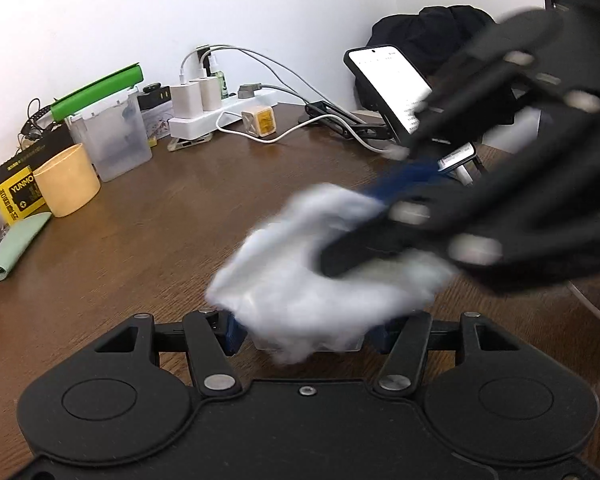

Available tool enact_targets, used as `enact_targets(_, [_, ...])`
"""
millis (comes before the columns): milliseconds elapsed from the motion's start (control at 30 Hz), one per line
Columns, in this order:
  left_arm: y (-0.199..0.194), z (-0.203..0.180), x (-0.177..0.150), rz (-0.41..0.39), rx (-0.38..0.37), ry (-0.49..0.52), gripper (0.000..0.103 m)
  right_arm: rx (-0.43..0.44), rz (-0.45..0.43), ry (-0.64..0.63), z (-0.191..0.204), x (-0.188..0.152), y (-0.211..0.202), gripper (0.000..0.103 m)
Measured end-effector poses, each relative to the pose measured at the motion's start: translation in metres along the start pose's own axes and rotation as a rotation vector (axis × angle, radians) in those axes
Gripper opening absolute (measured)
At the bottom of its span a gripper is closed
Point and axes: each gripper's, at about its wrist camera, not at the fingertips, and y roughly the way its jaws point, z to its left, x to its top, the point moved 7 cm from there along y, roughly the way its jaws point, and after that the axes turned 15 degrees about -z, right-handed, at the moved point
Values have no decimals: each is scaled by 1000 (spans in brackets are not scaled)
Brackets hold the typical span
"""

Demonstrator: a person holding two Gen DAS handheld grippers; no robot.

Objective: Clean container
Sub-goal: 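Hold the floss box in the left tool while the right tool wipes its edges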

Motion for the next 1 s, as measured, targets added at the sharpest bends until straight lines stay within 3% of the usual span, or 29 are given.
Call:
enact_targets(133, [-1,-1,-1,-4,-1,7,57,-131,51,-21,-31,-7,17,8])
enact_targets(200, [-1,0,-1,-5,-8,-1,57,-156,96,-19,-39,-16,12,8])
enact_targets(367, [1,1,-2,-5,-20,-12,57,-25,41,-77,18,-5,0,8])
enact_targets(467, [-1,0,-3,-5,-10,1,57,-108,28,-84,1,6,22,8])
enact_targets(600, [-6,0,-5,-10,-13,11,57,-169,86,-78,-23,-10,19,8])
enact_targets(700, [-5,-4,-4,-16,-35,25,57,-112,92,-51,-7,-19,1,8])
enact_targets(833, [-5,-10,-4,-21,-41,59,57,-1,22,-58,29,-7,-1,9])
enact_targets(1000, [-5,-4,-4,-17,-25,51,57,-140,37,-19,-23,-17,10,8])
